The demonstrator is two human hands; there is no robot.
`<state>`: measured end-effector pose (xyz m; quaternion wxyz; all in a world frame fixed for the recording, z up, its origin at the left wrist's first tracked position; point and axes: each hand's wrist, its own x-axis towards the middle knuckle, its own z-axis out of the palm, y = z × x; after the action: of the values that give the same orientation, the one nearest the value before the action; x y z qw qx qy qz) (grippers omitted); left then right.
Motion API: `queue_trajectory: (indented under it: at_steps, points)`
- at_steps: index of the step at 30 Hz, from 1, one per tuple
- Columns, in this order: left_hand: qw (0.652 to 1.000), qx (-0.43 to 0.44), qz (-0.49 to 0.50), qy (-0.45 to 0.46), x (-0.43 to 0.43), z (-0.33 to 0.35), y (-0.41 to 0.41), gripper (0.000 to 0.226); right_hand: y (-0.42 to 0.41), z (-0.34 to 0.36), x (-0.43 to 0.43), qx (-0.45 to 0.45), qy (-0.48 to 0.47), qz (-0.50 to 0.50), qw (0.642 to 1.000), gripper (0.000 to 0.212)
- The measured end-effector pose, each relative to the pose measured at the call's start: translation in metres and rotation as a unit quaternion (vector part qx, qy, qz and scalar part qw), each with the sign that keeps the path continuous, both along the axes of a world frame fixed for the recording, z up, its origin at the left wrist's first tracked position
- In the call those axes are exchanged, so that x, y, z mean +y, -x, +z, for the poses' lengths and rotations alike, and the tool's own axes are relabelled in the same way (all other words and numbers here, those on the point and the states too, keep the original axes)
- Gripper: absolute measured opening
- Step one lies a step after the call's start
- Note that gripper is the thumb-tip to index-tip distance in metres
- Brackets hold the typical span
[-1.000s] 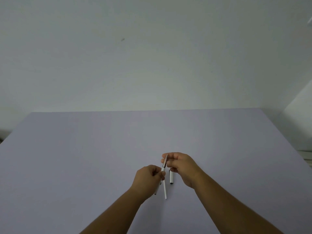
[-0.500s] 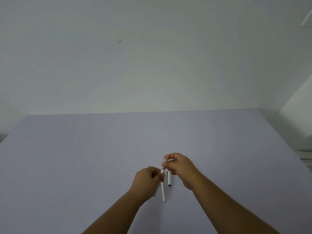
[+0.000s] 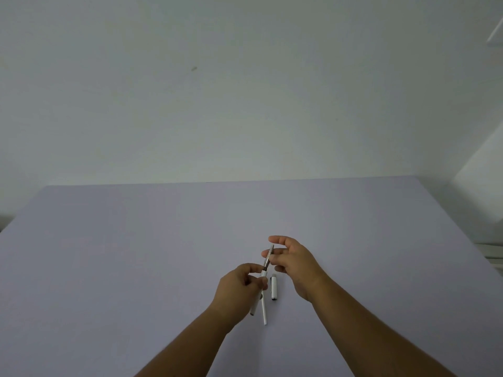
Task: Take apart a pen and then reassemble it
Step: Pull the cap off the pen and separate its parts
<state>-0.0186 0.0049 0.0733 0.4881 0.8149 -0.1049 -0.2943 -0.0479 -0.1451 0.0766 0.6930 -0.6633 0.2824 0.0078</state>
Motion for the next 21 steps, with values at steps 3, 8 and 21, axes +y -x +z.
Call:
queue_trajectory:
  at_steps: [3,8,21]
  points:
    - [1.000,0.011,-0.001,0.010,0.001,-0.001,0.002,0.012,-0.002,0.003,-0.004,-0.009,-0.007,-0.010,1.000,0.034]
    - [1.000,0.024,-0.009,0.011,0.004,-0.006,0.002,0.014,-0.009,0.003,-0.017,-0.062,-0.105,-0.167,0.978,0.025]
    - [0.997,0.067,0.042,-0.004,0.012,-0.035,-0.004,0.012,0.014,-0.090,-0.010,0.247,0.248,0.016,0.936,0.015]
